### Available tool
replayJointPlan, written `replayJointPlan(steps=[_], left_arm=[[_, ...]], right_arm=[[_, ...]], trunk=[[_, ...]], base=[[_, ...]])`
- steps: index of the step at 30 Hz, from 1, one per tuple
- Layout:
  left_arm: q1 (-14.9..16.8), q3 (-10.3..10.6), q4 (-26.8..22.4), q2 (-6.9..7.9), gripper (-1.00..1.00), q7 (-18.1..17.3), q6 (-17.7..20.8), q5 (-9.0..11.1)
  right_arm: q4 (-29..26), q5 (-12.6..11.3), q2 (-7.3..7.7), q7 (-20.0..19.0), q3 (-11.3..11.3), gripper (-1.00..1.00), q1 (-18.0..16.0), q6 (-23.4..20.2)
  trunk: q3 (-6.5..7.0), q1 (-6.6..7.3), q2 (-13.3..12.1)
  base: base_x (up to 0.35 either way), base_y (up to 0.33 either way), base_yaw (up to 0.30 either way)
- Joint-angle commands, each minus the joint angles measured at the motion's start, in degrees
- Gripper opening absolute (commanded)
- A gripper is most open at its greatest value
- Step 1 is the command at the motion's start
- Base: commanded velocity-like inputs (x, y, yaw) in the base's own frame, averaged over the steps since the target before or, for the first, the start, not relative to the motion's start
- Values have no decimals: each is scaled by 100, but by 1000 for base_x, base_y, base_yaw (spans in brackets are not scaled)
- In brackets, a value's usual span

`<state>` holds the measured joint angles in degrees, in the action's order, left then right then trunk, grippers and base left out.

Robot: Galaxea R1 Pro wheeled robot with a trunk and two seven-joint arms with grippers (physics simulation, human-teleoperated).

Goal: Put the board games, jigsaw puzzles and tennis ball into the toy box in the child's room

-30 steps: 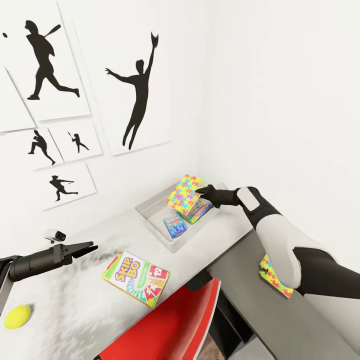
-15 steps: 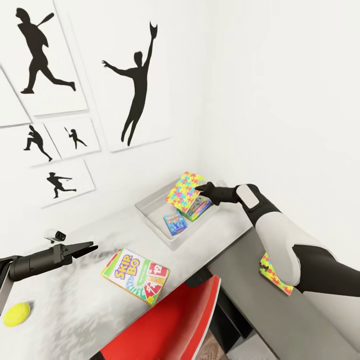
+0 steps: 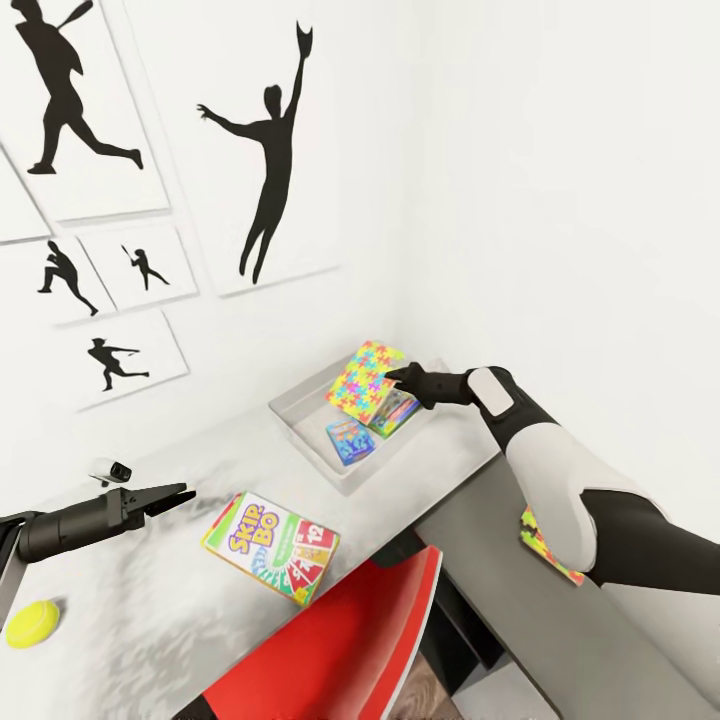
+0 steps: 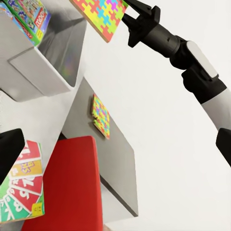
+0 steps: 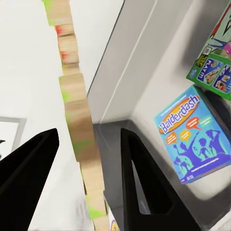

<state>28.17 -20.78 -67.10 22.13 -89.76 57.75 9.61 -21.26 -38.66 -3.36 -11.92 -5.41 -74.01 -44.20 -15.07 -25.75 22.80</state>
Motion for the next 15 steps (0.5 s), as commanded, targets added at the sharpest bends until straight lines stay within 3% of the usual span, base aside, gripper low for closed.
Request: replayJointPlan(steps=[1,15], left_arm=[[4,-1,1,4,100,-24,61,-4],[4,-5,4,10,100,-24,61,-3]], right_arm=[[-1,43,-12,-21,-48,-100,-5,-32],[-9,49,-79,-29,-45,-100,-3,-42]], trunk=[[-21,-3,12],[-152,-3,12]], base=[[0,0,0],[0,0,0]])
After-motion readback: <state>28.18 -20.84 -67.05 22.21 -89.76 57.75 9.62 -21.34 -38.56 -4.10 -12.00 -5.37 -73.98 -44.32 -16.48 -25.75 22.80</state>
